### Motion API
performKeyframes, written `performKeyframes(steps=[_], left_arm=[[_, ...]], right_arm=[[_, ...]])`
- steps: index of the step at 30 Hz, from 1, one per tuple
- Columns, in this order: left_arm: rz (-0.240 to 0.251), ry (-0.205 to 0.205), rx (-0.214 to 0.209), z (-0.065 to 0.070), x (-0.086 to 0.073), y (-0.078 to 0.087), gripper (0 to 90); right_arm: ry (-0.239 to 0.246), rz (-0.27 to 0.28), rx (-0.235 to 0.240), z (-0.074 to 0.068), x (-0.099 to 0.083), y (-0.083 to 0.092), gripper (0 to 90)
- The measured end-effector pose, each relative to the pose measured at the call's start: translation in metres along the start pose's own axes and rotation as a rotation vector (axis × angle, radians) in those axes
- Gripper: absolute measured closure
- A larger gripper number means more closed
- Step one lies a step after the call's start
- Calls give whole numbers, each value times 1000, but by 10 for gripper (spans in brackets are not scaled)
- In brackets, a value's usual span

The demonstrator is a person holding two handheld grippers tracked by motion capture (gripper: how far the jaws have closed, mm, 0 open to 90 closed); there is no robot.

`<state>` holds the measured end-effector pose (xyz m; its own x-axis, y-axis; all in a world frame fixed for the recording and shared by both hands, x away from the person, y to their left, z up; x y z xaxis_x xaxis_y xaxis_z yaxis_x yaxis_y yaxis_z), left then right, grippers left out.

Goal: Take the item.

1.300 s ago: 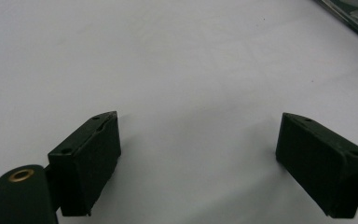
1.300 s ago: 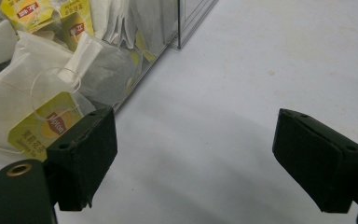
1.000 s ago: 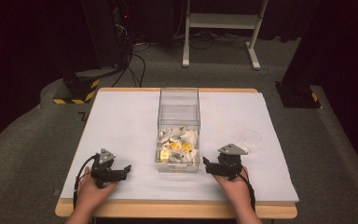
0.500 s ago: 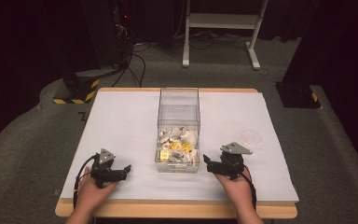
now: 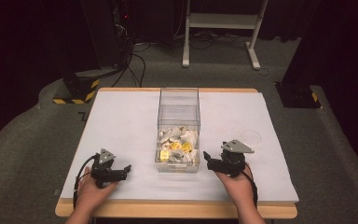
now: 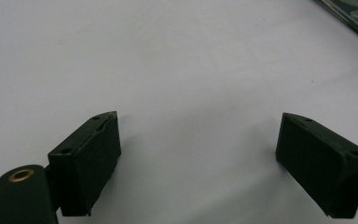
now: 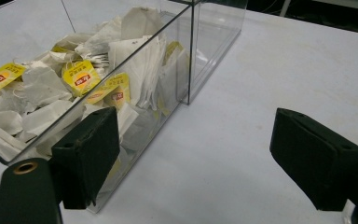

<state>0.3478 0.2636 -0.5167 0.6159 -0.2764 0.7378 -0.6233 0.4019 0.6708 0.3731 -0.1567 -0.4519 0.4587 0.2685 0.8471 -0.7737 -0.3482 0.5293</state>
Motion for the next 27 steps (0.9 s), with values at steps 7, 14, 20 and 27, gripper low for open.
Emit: performKeyframes(steps=[7,14,20,27], left_arm=[[0,0,0,0,0,0,141],[0,0,0,0,0,0,141],[0,0,0,0,0,0,141],[0,0,0,0,0,0,141]], right_arm=[[9,9,0,-1,7,2,171],[8,19,9,-5,12,3,176],[16,27,23,-11,17,4,180],[32,53,56,-20,24,4,186]])
Point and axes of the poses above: each handheld gripper's, and its own axes: y roughly backward along the jaws, x roughly out of its top, z roughly to its right, the point moved 1 cm from there along -y, roughly forward along the jaws, and after that the axes turned 6 degrees about -x, right-handed, at the moved point
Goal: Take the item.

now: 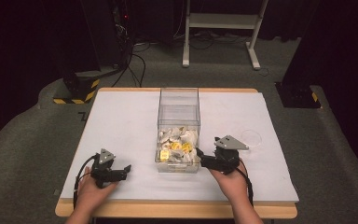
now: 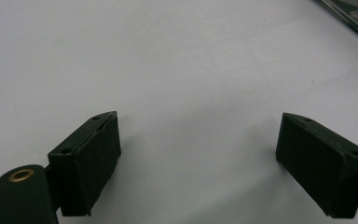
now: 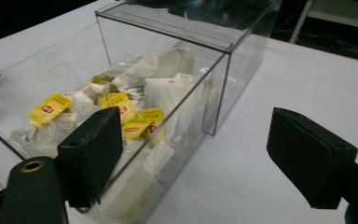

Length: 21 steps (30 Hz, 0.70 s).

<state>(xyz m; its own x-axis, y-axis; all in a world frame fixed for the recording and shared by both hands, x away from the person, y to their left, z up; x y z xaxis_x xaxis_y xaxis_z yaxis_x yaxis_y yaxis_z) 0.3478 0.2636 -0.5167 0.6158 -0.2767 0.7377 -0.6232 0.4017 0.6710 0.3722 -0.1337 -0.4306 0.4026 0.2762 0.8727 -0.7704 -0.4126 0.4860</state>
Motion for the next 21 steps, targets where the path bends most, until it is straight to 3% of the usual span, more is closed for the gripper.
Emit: performKeyframes(steps=[21], left_arm=[[0,0,0,0,0,0,141]], right_arm=[[54,-21,111,-34,12,-18,249]])
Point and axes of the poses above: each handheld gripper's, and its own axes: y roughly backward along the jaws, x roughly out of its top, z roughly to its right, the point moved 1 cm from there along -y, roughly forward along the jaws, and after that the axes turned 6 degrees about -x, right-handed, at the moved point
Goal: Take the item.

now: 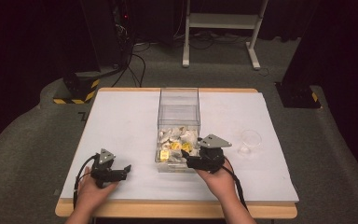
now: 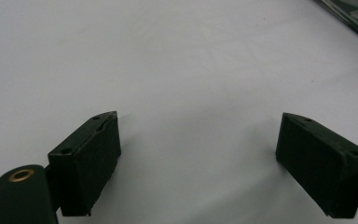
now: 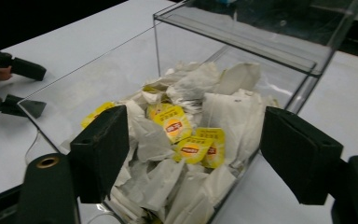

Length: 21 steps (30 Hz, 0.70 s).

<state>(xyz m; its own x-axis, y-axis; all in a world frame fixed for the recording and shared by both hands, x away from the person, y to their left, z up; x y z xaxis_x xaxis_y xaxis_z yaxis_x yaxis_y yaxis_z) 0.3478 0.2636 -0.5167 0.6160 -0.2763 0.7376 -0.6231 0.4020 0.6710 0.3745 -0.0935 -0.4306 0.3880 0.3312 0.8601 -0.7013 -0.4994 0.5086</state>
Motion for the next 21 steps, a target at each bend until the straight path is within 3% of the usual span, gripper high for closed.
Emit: performKeyframes(steps=[3,10,21], left_arm=[[1,0,0,0,0,0,141],[1,0,-1,0,0,0,141],[0,0,0,0,0,0,142]], right_arm=[[4,-11,23,-6,2,-6,250],[33,-36,22,-13,6,-18,280],[68,-71,35,-15,7,-24,335]])
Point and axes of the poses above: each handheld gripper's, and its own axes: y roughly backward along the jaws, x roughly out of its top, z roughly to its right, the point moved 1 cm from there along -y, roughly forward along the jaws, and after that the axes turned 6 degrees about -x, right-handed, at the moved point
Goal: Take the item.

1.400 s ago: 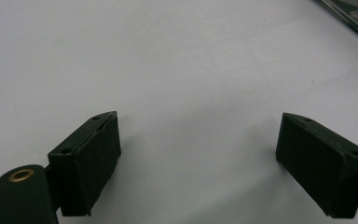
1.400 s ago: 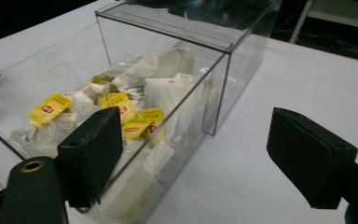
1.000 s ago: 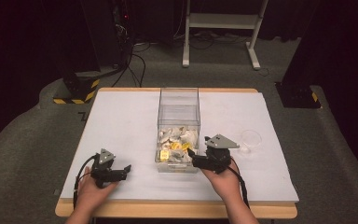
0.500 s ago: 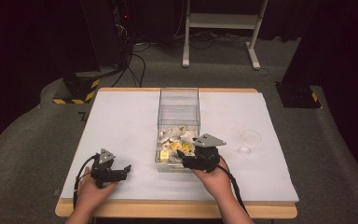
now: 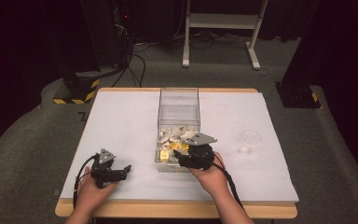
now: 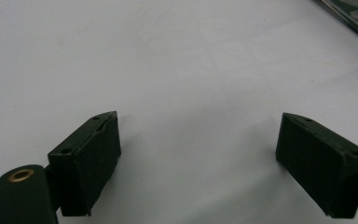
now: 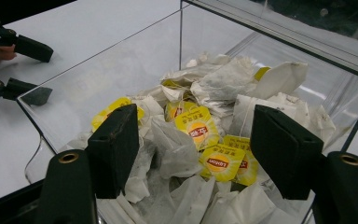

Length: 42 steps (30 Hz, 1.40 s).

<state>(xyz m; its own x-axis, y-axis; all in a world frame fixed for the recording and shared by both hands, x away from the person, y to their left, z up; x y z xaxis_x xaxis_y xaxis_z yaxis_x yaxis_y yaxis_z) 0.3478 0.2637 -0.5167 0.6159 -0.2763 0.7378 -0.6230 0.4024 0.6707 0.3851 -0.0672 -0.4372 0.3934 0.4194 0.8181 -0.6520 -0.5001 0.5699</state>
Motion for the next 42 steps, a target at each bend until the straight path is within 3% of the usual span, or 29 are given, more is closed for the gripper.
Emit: performKeyframes(steps=[6,14,17,24,28,38,42], left_arm=[[0,0,0,0,0,0,141],[0,0,0,0,0,0,142],[0,0,0,0,0,0,141],[0,0,0,0,0,0,141],[0,0,0,0,0,0,142],[0,0,0,0,0,0,141],[0,0,0,0,0,0,142]], right_arm=[[16,-20,11,1,2,0,392],[42,-67,34,0,6,-1,554],[56,-88,63,-1,6,-3,615],[123,-158,41,-4,8,-7,716],[150,-186,39,-5,10,-8,727],[191,-175,18,-5,8,-8,859],[178,-162,25,-4,7,-6,878]])
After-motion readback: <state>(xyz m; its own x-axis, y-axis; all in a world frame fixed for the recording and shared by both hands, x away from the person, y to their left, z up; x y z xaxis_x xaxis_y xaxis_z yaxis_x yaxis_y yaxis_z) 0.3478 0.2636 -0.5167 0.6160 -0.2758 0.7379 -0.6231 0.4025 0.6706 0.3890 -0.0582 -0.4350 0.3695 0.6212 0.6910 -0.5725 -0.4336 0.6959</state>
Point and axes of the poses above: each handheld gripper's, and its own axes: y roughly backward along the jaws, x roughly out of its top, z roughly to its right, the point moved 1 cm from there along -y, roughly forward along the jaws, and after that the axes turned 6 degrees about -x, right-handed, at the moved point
